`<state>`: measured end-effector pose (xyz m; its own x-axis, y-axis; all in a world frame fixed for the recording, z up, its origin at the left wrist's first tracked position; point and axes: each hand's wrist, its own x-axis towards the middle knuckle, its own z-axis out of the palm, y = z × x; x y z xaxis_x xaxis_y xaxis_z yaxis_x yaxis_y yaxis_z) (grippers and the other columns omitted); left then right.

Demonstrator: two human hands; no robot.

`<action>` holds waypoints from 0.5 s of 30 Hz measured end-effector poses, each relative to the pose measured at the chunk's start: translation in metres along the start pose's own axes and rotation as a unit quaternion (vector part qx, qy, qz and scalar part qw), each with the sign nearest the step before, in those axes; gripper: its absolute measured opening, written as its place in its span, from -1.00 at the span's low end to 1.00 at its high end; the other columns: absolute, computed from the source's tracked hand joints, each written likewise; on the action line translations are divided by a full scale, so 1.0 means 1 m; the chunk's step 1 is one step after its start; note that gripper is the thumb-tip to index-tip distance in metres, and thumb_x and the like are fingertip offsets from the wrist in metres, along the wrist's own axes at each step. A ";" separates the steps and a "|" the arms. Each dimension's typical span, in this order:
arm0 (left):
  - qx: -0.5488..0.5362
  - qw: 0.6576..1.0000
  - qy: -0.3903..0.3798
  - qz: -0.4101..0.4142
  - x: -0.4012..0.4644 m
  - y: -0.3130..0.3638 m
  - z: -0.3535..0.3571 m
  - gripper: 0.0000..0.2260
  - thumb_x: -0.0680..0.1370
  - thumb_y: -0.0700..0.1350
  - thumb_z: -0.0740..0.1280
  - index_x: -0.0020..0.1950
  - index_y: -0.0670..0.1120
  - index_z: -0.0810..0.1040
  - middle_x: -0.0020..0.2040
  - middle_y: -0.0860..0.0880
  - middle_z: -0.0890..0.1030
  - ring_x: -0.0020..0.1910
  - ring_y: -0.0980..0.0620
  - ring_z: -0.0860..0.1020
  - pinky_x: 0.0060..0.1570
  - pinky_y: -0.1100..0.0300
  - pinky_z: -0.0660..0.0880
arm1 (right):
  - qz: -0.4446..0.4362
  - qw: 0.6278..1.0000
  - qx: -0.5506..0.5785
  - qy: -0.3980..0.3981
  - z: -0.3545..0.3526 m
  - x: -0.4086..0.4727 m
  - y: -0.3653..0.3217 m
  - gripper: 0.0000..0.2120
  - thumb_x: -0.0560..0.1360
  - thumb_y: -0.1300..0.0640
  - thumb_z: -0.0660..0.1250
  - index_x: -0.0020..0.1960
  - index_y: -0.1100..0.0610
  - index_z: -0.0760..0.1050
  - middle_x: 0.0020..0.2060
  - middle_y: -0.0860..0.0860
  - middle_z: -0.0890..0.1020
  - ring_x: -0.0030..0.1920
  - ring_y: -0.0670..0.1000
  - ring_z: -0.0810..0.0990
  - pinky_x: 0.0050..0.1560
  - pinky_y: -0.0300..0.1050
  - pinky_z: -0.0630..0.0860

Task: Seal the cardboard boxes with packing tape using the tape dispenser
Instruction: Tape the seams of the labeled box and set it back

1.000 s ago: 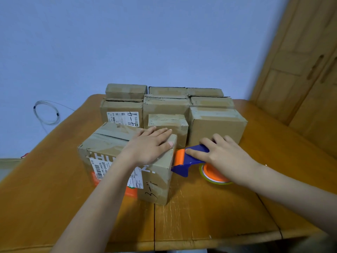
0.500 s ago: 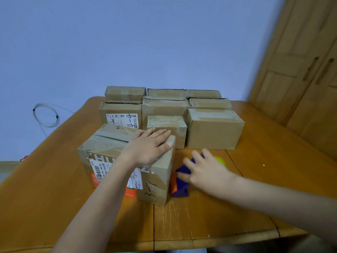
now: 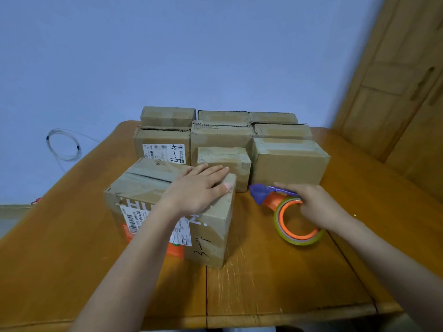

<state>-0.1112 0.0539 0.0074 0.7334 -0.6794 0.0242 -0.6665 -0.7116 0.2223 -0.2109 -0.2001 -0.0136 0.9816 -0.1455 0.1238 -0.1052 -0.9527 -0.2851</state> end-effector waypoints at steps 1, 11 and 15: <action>-0.002 1.000 0.004 -0.001 0.000 0.000 0.000 -0.51 0.64 0.21 -0.08 0.56 0.16 0.00 0.57 0.18 0.02 0.55 0.11 -0.08 0.49 0.07 -0.14 | 0.018 0.999 0.049 0.006 0.002 0.002 0.005 -0.23 0.36 0.53 0.12 0.38 -0.14 0.40 0.21 -0.03 0.59 0.19 0.05 0.55 -0.04 -0.19 0.47; 0.003 1.000 0.013 -0.010 0.000 0.007 -0.005 -0.52 0.64 0.19 -0.02 0.56 0.13 0.09 0.56 0.11 0.13 0.54 0.08 0.03 0.46 0.09 -0.06 | 0.188 0.923 0.326 -0.076 0.036 -0.005 0.017 -0.48 0.44 0.49 0.27 0.27 0.03 0.43 -0.27 0.02 0.58 -0.25 -0.05 0.54 -0.33 -0.26 0.46; 0.051 0.998 -0.004 -0.047 0.002 0.016 -0.014 -0.50 0.64 0.20 -0.03 0.55 0.07 0.14 0.54 0.02 0.21 0.51 -0.04 0.15 0.45 -0.06 0.10 | 0.180 0.897 0.401 -0.042 0.037 -0.010 0.012 -0.55 0.44 0.50 0.26 0.18 0.05 0.49 -0.27 0.02 0.61 -0.23 -0.04 0.56 -0.32 -0.23 0.47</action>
<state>-0.1185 0.0431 0.0244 0.7929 -0.6093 -0.0001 -0.6047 -0.7869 0.1231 -0.2157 -0.2005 -0.0535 0.9194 -0.3520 -0.1757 -0.3020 -0.3453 -0.8886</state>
